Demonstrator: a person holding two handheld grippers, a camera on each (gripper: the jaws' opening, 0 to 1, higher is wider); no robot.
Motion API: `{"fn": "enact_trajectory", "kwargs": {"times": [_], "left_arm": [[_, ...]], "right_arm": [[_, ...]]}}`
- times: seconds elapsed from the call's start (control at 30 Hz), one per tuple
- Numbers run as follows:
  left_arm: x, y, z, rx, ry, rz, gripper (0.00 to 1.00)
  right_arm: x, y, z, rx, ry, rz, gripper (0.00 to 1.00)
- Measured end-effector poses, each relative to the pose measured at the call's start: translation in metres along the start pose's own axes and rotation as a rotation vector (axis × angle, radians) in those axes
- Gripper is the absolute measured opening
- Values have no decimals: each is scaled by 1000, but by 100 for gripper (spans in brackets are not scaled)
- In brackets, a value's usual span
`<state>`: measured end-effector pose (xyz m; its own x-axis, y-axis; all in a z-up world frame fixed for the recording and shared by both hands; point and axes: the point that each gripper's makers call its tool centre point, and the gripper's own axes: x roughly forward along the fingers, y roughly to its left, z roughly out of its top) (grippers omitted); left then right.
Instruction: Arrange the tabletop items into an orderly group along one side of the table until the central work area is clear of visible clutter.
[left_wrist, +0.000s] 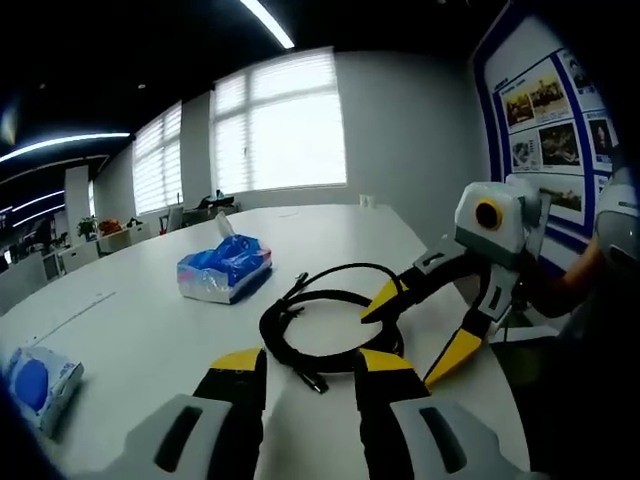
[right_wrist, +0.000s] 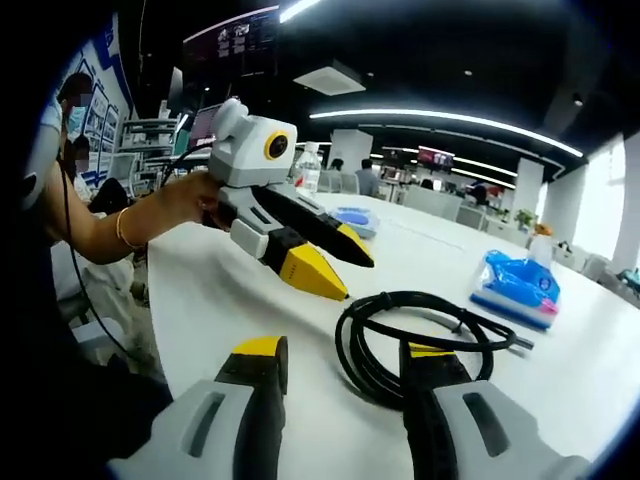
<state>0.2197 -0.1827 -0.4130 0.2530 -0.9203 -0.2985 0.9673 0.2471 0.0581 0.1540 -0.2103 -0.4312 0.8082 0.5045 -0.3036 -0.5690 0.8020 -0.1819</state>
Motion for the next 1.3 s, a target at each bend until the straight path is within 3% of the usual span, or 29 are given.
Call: {"fn": "enact_trajectory", "kwargs": {"times": [0.3, 0.43, 0.77, 0.87, 1.0, 1.13, 1.3], "left_arm": [[-14, 7, -5, 5, 2, 46, 37], [-38, 20, -7, -38, -39, 127, 37], [-54, 15, -9, -14, -46, 165, 40], [-59, 15, -9, -19, -59, 184, 45], [-66, 19, -6, -36, -90, 219, 60], [-67, 20, -6, -38, -95, 225, 61], [-89, 39, -9, -45, -115, 328, 61]], "right_arm": [[-13, -4, -3, 12, -5, -32, 42], [-25, -9, -5, 20, -3, -50, 43], [-35, -14, -5, 42, -15, -73, 42], [-42, -17, -7, 51, -15, -89, 42], [-49, -22, -7, 66, -36, -110, 42], [-51, -23, -8, 68, -37, -113, 43], [-65, -39, -8, 90, -45, -164, 43]]}}
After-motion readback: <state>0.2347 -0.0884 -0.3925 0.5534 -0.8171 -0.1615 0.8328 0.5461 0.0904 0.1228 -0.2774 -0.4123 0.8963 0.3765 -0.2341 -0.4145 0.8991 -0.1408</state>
